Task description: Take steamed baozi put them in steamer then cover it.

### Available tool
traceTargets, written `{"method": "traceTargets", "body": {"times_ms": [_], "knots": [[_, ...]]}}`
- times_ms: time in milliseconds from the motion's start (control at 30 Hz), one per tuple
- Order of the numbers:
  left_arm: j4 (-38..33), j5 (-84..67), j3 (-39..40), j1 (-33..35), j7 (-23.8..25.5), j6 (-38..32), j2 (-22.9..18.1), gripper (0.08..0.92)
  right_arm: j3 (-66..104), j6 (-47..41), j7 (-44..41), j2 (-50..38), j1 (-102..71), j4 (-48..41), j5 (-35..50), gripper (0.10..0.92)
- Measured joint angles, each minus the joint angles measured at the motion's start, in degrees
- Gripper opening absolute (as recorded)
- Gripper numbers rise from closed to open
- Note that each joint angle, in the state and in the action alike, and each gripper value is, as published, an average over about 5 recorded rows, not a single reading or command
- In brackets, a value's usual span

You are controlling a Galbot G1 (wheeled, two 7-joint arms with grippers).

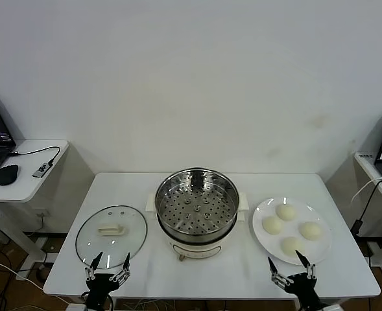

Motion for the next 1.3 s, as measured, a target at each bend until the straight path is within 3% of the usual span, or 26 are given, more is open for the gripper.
{"method": "traceTargets", "body": {"times_ms": [267,633,933,1300], "knots": [[-1.48,2.39,-0.54,-0.55,0.59,2.87,1.31,0.823,4.32,-4.56,-5.52,-10.13,3.95,-2.16,-7.8,0.823],[-2.14,6.72,-0.86,-1.4,1.33,5.65,2.16,0.823,0.51,-10.95,-21.04,-29.54,16.47,-8.87,-16.07,0.823],[-2.66,9.65,-1.41,-1.99,1.46,6.89,2.4,0.823,-20.93,-11.7,-35.34,-39.14,41.01,-19.25,-18.04,0.823],[-2.21,12.22,-2.12,-2.28,1.41,7.02,2.22,0.823,-50.26,-9.15,-48.09,-40.16,71.19,-33.44,-19.02,0.823]]}}
